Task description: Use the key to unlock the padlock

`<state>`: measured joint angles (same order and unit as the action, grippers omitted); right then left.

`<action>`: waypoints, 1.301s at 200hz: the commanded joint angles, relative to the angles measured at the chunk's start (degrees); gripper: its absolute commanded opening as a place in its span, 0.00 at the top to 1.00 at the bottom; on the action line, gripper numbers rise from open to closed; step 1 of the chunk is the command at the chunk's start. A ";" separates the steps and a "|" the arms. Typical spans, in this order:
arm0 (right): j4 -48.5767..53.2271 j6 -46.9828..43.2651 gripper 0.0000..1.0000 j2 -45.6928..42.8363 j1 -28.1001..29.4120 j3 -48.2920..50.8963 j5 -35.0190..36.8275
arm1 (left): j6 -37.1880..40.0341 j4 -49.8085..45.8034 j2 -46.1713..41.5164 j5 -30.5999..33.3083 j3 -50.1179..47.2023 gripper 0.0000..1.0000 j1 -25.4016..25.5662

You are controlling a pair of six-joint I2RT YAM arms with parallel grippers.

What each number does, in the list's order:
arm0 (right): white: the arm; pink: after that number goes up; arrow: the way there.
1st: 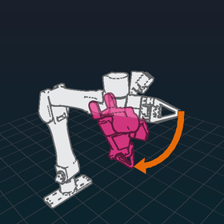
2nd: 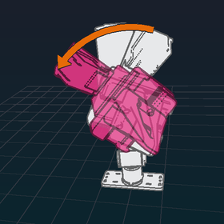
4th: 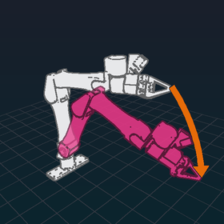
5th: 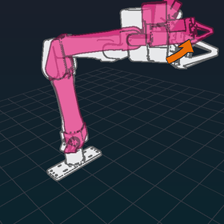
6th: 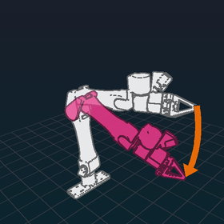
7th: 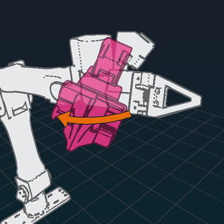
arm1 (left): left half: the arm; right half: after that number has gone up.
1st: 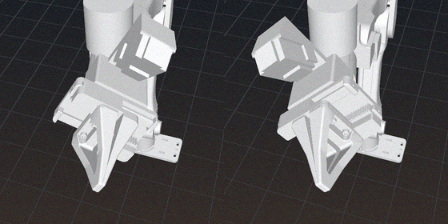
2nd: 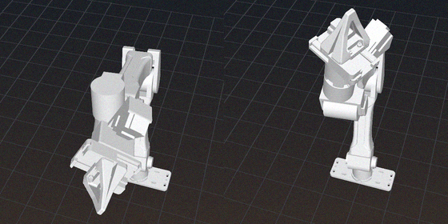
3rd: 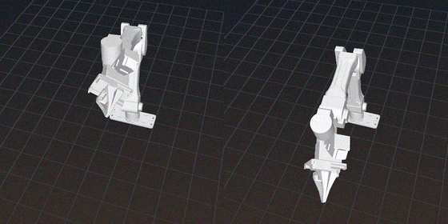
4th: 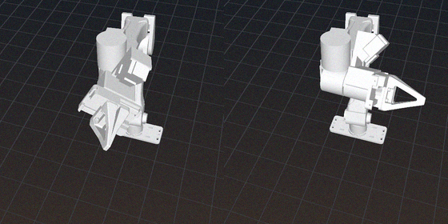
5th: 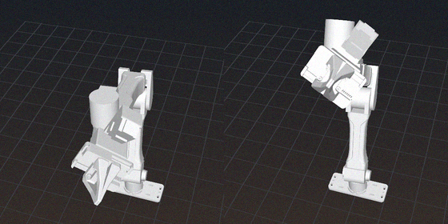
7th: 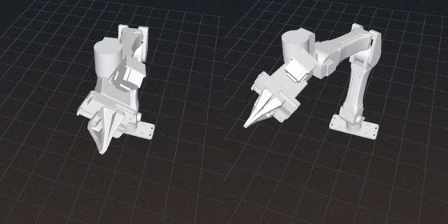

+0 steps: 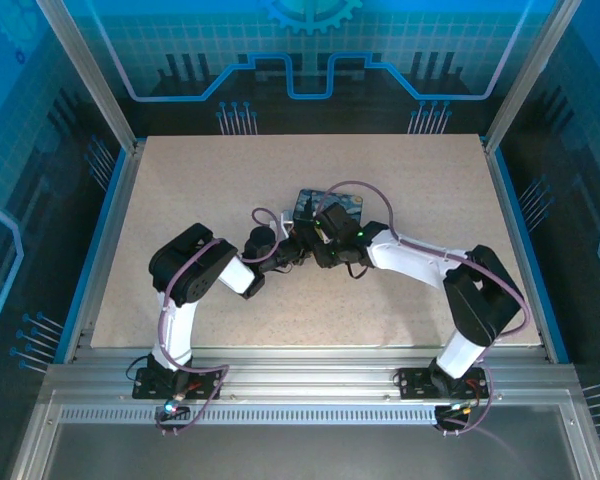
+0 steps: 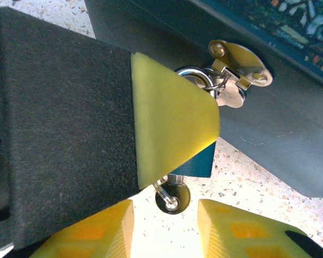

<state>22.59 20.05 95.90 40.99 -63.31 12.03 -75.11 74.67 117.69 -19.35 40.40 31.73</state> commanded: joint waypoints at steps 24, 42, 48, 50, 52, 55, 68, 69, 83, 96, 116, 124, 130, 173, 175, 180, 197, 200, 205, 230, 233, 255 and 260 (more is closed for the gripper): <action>-0.18 -1.07 0.65 1.60 0.68 -4.13 2.44 | -0.58 4.52 -1.85 -2.44 1.08 1.00 0.44; 0.00 -1.08 0.65 1.66 0.76 -4.46 2.94 | -0.64 4.68 -1.67 -2.44 0.84 1.00 0.44; -0.05 -1.01 0.65 1.45 0.77 -4.46 3.14 | -0.69 4.69 -1.59 -2.37 0.75 1.00 0.44; -0.12 -0.99 0.65 1.41 0.76 -4.41 3.23 | -0.73 4.76 -1.52 -2.36 0.71 1.00 0.46; -0.23 -1.03 0.66 1.36 0.76 -4.33 3.30 | -0.74 4.77 -1.52 -2.36 0.68 1.00 0.45; -0.44 -1.05 0.66 1.19 0.81 -4.22 3.34 | -0.74 4.86 -1.42 -2.43 0.60 1.00 0.45; -1.34 -1.09 0.68 0.57 0.91 -3.67 3.36 | -0.80 5.12 -1.23 -2.44 0.46 1.00 0.44; -1.38 -1.08 0.68 0.55 0.88 -3.67 3.35 | -0.77 5.13 -1.23 -2.44 0.42 1.00 0.44; -1.75 -1.40 0.72 0.35 0.87 -3.66 2.84 | -0.82 5.34 -1.06 -2.44 0.36 1.00 0.52; -2.01 -1.42 0.77 0.42 0.86 -3.66 2.35 | -0.90 5.39 -1.00 -2.49 0.37 1.00 0.53; -3.14 -1.42 0.86 -0.05 0.85 -2.90 0.97 | -0.91 5.39 -0.97 -2.44 0.42 1.00 0.52; -3.41 -1.36 0.89 -0.14 0.80 -2.62 0.37 | -0.91 5.39 -1.02 -2.44 0.46 1.00 0.51; -3.79 -1.18 0.92 -0.30 0.70 -2.25 -0.21 | -0.90 5.39 -0.97 -2.44 0.47 1.00 0.51; -7.41 1.29 0.97 -1.97 -1.92 0.98 -9.06 | -0.57 5.39 -1.09 -2.45 0.13 1.00 0.48; -7.57 1.34 0.97 -2.02 -2.07 1.17 -9.38 | -0.56 5.39 -1.07 -2.45 0.12 1.00 0.52; -8.08 1.46 0.97 -2.35 -2.29 1.65 -10.05 | -0.44 5.39 -1.01 -2.49 0.12 1.00 0.53; -8.39 1.09 0.92 -3.32 -2.54 2.53 -10.52 | -0.39 5.39 -0.90 -2.19 -0.15 1.00 0.46; -8.03 0.92 0.89 -3.47 -2.55 2.41 -10.18 | -0.39 5.39 -0.88 -2.18 -0.15 1.00 0.50; -7.42 0.56 0.82 -3.74 -2.50 2.32 -9.61 | -0.49 5.41 -0.92 -2.13 -0.10 1.00 0.45; -5.72 -0.40 0.67 -4.75 -2.24 2.35 -7.47 | -0.70 5.39 -0.96 -2.17 0.35 1.00 0.44; -5.53 -0.52 0.67 -4.82 -2.27 2.32 -7.26 | -0.78 5.39 -1.01 -2.22 0.42 1.00 0.44; -4.80 -1.23 0.64 -4.58 -1.93 2.01 -5.80 | -0.91 5.32 -0.90 -2.35 0.85 1.00 0.43; -4.68 -1.39 0.64 -4.43 -1.82 1.84 -5.36 | -0.98 5.28 -0.95 -2.35 0.92 1.00 0.45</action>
<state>19.03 19.70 92.73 38.57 -60.80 5.63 -75.66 76.25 117.69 -19.84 40.36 31.62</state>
